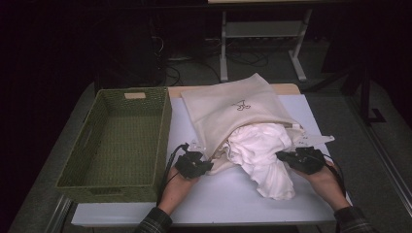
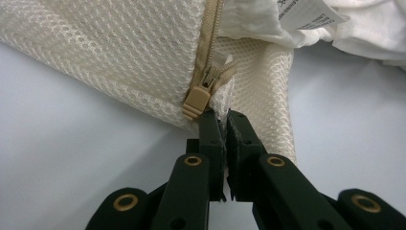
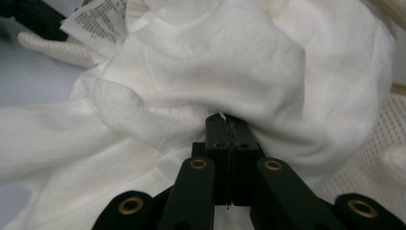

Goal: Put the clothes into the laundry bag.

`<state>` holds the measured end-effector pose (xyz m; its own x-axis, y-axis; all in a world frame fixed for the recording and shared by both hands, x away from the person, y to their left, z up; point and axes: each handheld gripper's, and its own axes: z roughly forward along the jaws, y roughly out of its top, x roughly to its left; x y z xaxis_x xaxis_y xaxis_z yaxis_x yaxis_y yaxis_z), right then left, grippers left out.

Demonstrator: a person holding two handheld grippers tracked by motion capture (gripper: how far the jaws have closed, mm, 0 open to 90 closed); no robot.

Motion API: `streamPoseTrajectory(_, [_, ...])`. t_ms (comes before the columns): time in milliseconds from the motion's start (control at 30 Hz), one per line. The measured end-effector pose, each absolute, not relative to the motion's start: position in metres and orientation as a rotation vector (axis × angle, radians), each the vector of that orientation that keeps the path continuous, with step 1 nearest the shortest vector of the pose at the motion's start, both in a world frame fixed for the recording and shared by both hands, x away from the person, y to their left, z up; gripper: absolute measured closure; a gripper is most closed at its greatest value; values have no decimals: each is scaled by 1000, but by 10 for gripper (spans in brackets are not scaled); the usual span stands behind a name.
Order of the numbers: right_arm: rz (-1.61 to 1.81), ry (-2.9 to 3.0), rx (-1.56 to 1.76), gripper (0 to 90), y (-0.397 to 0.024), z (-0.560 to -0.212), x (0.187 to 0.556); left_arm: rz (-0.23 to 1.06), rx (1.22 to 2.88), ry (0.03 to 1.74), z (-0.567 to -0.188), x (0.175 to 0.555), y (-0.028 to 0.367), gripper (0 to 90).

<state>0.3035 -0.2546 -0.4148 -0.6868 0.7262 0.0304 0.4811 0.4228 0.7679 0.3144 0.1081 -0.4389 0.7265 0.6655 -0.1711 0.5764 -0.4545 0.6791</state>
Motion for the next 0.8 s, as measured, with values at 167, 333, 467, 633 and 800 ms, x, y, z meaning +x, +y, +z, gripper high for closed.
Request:
streamPoseTrajectory(167, [1115, 2353, 1036, 888, -244, -411, 320, 149, 2184, 930, -440, 315, 109, 859])
streamPoseTrajectory(333, [1093, 2327, 1068, 889, -240, -412, 341, 153, 2191, 932, -439, 314, 109, 861])
streamPoseTrajectory(467, [1081, 2304, 1100, 890, -236, -412, 359, 150, 2197, 930, -439, 314, 108, 863])
streamPoseTrajectory(633, [1066, 2279, 1120, 890, -232, -412, 380, 142, 2205, 924, -440, 315, 108, 863])
streamPoseTrajectory(800, [1031, 2284, 1110, 891, -220, -416, 393, 138, 2212, 922, -441, 315, 107, 864])
